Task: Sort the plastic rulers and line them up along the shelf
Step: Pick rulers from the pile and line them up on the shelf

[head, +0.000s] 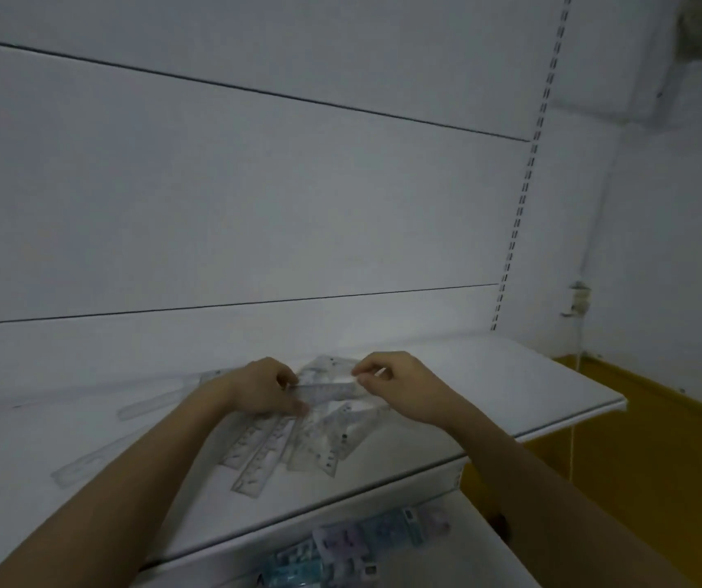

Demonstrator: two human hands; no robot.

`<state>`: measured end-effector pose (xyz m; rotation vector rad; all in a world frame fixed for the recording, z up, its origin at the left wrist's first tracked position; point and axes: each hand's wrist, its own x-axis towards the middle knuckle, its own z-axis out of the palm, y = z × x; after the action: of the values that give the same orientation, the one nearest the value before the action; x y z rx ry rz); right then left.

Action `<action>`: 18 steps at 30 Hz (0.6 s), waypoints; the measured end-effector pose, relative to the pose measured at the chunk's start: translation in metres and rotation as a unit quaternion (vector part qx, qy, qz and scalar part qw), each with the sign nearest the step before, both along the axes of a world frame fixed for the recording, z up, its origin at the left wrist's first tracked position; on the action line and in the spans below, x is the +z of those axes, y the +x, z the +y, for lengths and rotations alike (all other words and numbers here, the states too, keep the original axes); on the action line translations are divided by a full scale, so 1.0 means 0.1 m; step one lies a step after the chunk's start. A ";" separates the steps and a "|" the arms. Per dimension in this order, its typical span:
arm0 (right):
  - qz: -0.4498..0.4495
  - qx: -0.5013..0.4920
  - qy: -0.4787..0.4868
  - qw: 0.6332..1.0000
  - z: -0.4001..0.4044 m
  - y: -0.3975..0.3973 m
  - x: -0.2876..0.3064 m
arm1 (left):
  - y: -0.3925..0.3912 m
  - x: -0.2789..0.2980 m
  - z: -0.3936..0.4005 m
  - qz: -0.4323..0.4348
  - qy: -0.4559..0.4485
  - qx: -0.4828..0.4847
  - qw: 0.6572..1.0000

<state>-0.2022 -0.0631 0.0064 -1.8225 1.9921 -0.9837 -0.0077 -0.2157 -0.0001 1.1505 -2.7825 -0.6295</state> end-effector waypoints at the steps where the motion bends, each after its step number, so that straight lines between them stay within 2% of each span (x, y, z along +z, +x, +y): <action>1: -0.007 0.004 0.000 1.000 -0.10 -0.05 -0.01 | 0.01 -0.02 -0.02 0.023 0.009 0.006 1.000; 4: -0.028 0.013 -0.016 0.999 -0.44 -0.15 -0.02 | 0.08 -0.06 -0.05 0.072 0.004 0.022 0.997; 11: -0.093 0.015 -0.041 0.995 -1.11 -0.37 -0.11 | 0.11 -0.03 -0.03 0.082 0.005 0.053 0.995; 18: 0.016 -0.001 0.047 0.999 -1.18 -0.64 -0.33 | 0.13 -0.01 -0.10 0.189 0.142 0.102 0.966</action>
<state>-0.2665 -0.1815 -0.0263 -1.7980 2.0233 -0.8495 0.0056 -0.2254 -0.0013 1.1909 -2.2725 -1.1174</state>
